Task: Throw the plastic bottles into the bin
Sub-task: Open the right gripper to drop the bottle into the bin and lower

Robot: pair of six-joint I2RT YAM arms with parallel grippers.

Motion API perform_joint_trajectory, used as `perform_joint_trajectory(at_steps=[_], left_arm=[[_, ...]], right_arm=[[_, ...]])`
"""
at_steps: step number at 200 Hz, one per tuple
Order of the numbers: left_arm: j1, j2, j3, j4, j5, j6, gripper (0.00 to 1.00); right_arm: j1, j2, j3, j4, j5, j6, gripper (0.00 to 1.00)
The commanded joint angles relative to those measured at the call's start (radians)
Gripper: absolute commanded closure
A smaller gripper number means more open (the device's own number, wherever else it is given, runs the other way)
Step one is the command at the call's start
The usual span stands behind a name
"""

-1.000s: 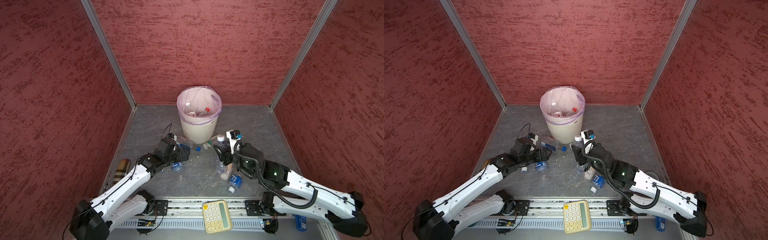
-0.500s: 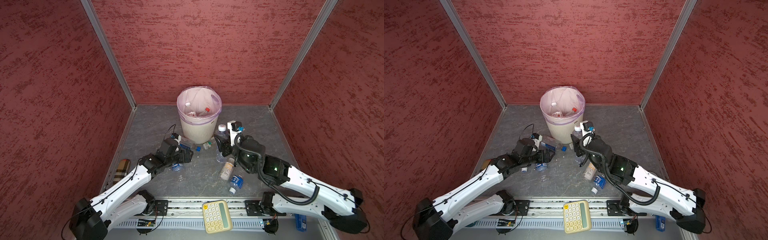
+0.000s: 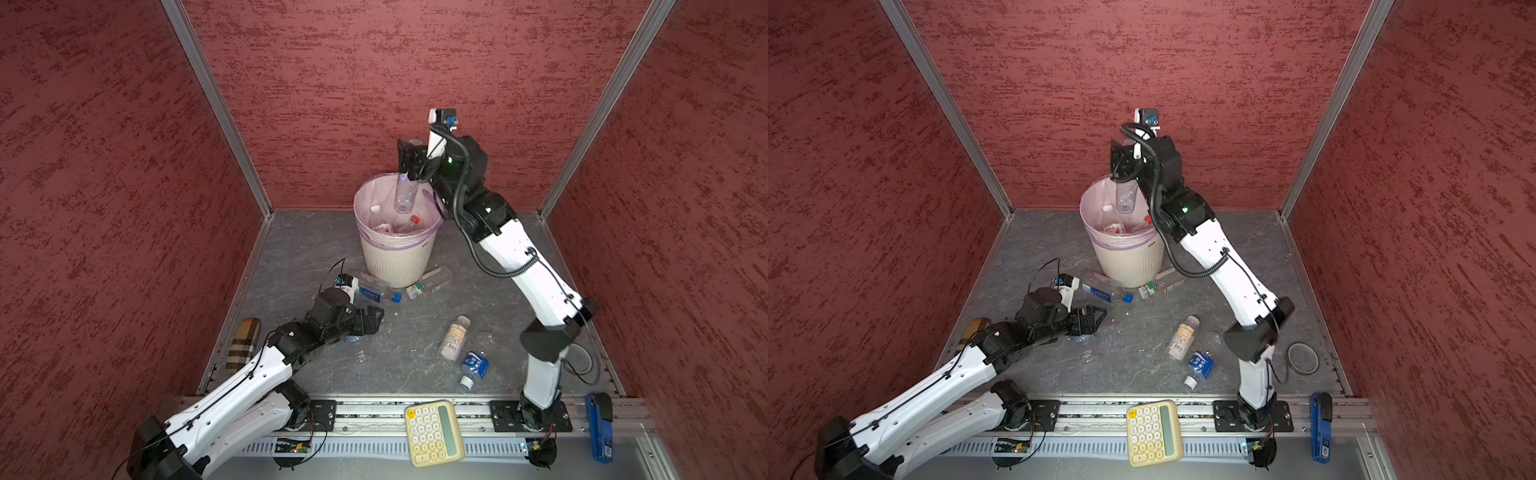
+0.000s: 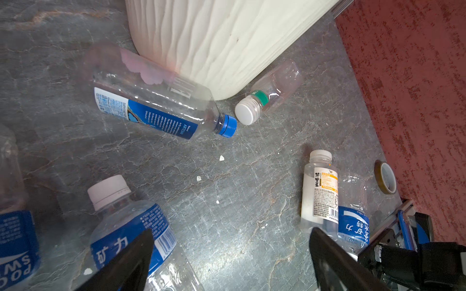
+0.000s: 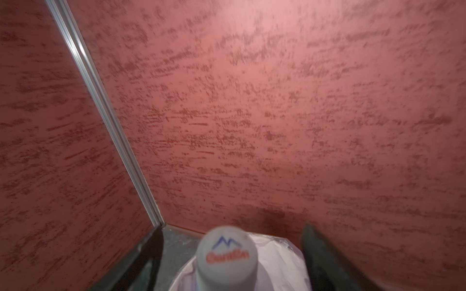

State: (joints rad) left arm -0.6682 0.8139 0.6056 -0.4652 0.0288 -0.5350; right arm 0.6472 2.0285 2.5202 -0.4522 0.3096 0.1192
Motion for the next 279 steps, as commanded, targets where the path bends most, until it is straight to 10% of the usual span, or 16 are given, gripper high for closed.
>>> perform_joint_trajectory(at_steps=[1, 125, 182, 279], left_arm=[[-0.008, -0.042, -0.011, -0.035, -0.032, -0.019, 0.04], [0.051, 0.091, 0.112, -0.149, -0.174, -0.039, 0.07], [0.183, 0.199, 0.177, -0.124, -0.073, -0.069, 0.06], [0.290, 0.299, 0.236, -0.307, -0.267, -0.054, 0.06]], right_arm=[[-0.037, 0.137, 0.234, -0.290, -0.054, 0.033, 0.05], [-0.044, -0.463, -0.721, 0.069, -0.074, 0.084, 0.06], [-0.046, -0.647, -0.984, 0.083, -0.050, 0.127, 0.05], [-0.046, -0.829, -1.341, 0.078, -0.087, 0.210, 0.07]])
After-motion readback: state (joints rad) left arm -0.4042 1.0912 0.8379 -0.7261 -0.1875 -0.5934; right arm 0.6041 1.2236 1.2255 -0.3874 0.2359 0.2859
